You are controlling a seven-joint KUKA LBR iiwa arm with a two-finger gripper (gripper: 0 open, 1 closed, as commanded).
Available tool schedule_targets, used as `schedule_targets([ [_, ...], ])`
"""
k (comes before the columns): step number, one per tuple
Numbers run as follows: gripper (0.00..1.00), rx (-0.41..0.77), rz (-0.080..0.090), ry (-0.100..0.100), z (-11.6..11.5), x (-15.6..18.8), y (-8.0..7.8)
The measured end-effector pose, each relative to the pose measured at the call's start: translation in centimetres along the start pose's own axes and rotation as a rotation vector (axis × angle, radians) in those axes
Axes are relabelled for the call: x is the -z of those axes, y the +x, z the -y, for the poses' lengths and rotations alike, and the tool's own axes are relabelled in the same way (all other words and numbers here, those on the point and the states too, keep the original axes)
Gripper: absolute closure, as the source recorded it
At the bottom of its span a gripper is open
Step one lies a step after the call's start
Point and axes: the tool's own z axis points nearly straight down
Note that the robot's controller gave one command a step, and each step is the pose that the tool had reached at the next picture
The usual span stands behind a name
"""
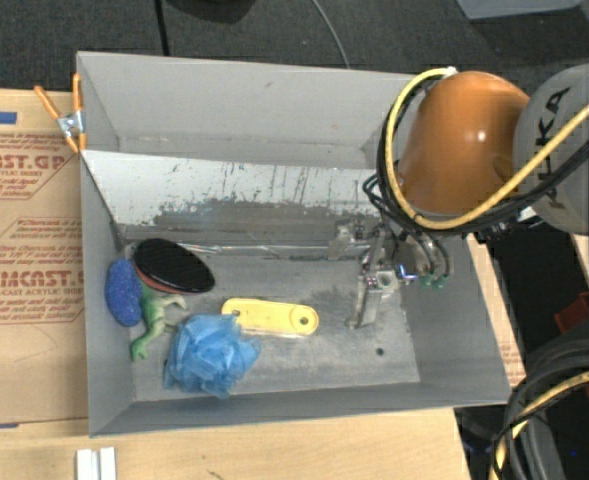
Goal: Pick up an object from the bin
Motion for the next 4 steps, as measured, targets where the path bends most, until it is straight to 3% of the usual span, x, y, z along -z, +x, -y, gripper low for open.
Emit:
schedule_targets([
  [1,0.00,0.037,0.005,0.001,-2.0,-4.2,-0.6],
  [2,0.00,0.144,0.002,0.000,-3.2,-9.1,-0.6],
  [3,0.00,0.095,0.004,-0.001,-4.3,-12.9,-1.2],
  [4,1.00,0.018,0.003,-0.002,-5.0,-16.6,-0.2],
])
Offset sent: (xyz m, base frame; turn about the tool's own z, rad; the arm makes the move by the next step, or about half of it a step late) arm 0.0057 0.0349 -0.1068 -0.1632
